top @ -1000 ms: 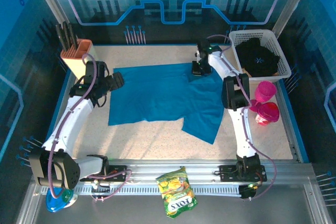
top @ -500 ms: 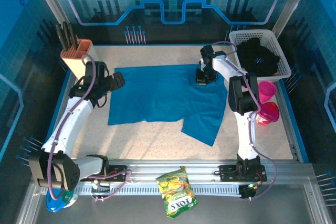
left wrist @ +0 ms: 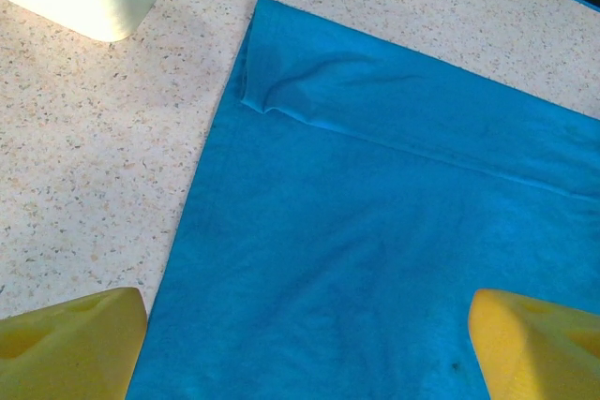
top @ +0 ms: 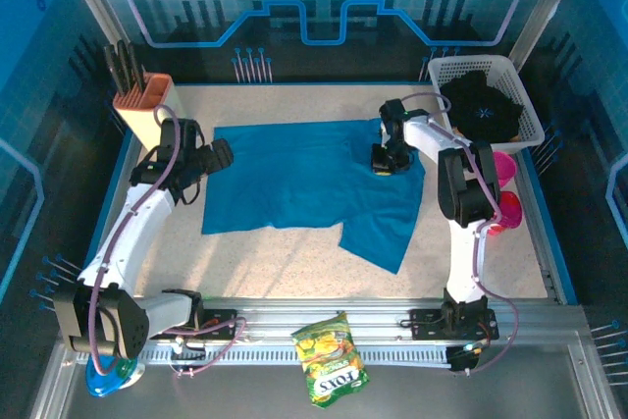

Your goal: Fold and stack the t-shirts

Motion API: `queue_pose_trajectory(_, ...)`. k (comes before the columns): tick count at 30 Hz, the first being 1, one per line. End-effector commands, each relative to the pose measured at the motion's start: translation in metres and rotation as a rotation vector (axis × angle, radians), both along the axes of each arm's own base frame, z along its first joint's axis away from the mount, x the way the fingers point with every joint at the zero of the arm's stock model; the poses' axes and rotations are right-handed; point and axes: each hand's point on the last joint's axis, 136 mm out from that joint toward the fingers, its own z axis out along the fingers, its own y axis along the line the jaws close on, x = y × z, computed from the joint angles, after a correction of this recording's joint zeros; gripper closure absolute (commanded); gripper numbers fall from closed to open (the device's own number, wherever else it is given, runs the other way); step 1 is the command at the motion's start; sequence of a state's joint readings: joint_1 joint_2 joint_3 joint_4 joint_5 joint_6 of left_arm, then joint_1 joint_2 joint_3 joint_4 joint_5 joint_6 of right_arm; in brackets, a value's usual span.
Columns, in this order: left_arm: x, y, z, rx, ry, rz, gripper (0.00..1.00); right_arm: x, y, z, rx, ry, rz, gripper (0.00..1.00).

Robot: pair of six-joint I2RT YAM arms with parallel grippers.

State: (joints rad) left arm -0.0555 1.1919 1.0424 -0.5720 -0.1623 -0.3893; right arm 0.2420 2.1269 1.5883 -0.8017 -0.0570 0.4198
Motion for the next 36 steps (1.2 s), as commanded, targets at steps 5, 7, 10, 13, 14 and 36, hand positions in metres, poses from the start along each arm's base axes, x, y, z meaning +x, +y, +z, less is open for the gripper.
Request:
queue_pose_trajectory(5,-0.016,0.008,-0.001,-0.005,0.052,0.083,0.10,-0.014,0.009,0.026,0.061,-0.042,-0.028,1.00)
queue_pose_trajectory(7,-0.031,0.019,-0.005,0.001,0.113,0.167,0.11,-0.013,0.007,0.043,0.061,-0.078,-0.026,1.00)
queue_pose_trajectory(10,-0.061,0.026,-0.021,-0.005,0.245,0.257,0.13,-0.014,0.002,0.078,0.061,-0.164,-0.015,1.00)
queue_pose_trajectory(13,-0.089,0.023,-0.050,-0.055,0.366,0.307,0.18,-0.017,-0.003,0.109,0.064,-0.249,0.002,0.95)
queue_pose_trajectory(14,-0.097,0.021,-0.060,-0.078,0.398,0.320,0.20,-0.018,-0.003,0.117,0.065,-0.271,0.012,0.92)
queue_pose_trajectory(36,-0.109,0.027,-0.178,-0.242,0.577,0.541,0.47,-0.048,-0.034,0.151,0.119,-0.408,0.059,0.79)
